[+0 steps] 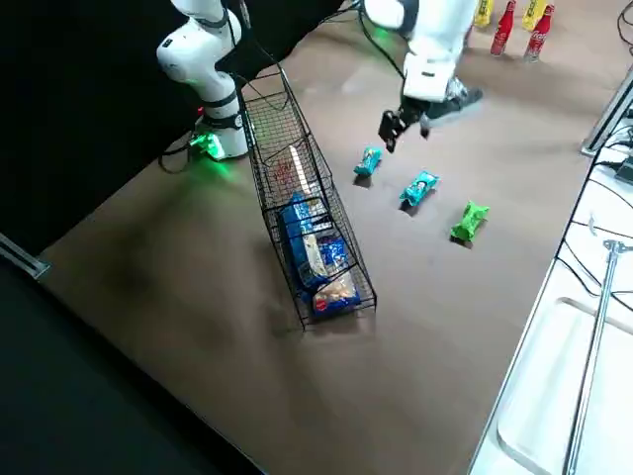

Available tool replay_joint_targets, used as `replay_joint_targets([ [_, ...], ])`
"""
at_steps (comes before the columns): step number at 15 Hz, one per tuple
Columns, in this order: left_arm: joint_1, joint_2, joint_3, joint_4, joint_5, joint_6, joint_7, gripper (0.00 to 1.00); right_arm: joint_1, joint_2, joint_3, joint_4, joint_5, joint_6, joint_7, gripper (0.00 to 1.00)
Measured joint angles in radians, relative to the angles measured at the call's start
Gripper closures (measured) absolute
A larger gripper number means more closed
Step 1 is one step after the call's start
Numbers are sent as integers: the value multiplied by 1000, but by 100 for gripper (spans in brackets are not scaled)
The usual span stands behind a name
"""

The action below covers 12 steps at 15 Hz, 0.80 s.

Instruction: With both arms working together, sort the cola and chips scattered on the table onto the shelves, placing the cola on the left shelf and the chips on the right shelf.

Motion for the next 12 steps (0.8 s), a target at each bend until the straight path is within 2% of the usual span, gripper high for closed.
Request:
replay_joint_targets([
  [3,-9,87,0,-1,43,162,-74,0,5,83,4,2,0,150,255,6],
  [5,-6,144,1,-1,46,219,-89,0,6,137,5,4,0,224,438,6],
  [8,-4,175,2,3,46,237,-91,1,15,228,7,6,0,314,644,7],
  [10,-4,173,2,7,46,237,-92,10,30,277,8,12,-1,398,759,7],
  [12,-4,174,2,7,46,237,-92,13,52,317,8,38,-14,447,870,7],
])
